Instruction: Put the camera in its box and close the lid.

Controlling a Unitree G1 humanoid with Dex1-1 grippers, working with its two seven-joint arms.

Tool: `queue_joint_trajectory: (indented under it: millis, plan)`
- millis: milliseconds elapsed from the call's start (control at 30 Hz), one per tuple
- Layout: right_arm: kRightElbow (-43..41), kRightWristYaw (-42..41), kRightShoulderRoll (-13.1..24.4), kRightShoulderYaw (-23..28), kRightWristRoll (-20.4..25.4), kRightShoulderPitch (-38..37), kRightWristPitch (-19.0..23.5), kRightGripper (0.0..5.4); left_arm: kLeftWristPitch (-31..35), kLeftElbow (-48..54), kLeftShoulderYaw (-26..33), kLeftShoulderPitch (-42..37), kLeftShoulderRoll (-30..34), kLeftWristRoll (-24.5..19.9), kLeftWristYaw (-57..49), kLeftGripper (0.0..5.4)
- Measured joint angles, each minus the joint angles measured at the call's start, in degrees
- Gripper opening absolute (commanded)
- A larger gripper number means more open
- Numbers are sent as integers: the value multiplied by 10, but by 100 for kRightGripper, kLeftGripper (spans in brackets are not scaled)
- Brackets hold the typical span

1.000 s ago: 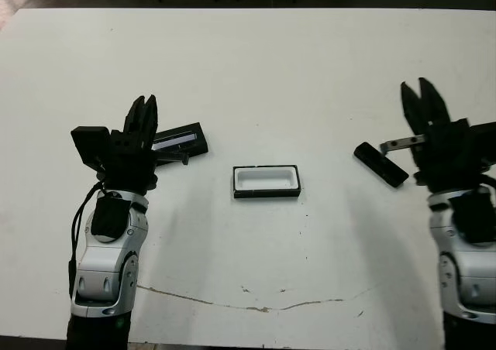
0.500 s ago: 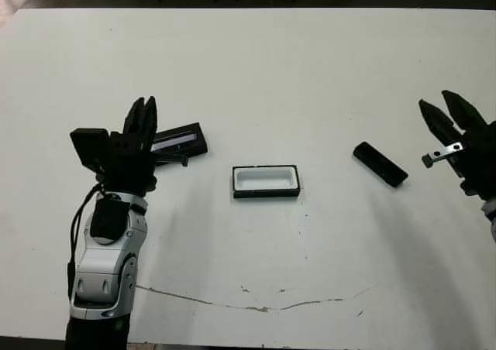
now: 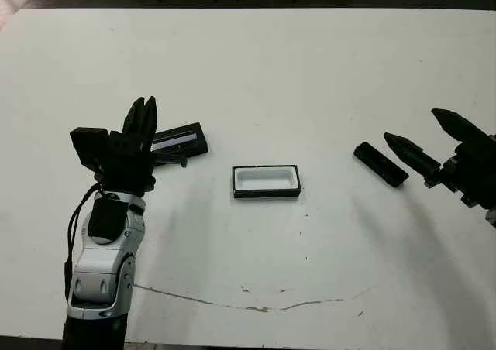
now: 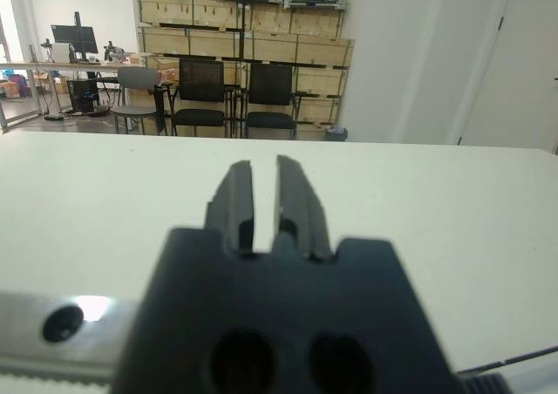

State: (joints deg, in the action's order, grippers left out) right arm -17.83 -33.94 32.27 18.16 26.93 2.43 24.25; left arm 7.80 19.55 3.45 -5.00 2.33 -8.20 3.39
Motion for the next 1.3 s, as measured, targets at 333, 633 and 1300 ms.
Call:
queue_joint_trajectory:
  millis: [333, 633, 1300]
  plan:
    - [25, -11, 30, 0, 5, 0, 49, 538, 0, 0, 0, 0, 0, 0, 2, 0]
    - [41, -21, 38, -16, 4, 1, 79, 538, 0, 0, 0, 0, 0, 1, 2, 0]
    - [40, -21, 46, -57, -9, 2, 106, 538, 0, -1, 1, 1, 1, -1, 4, 0]
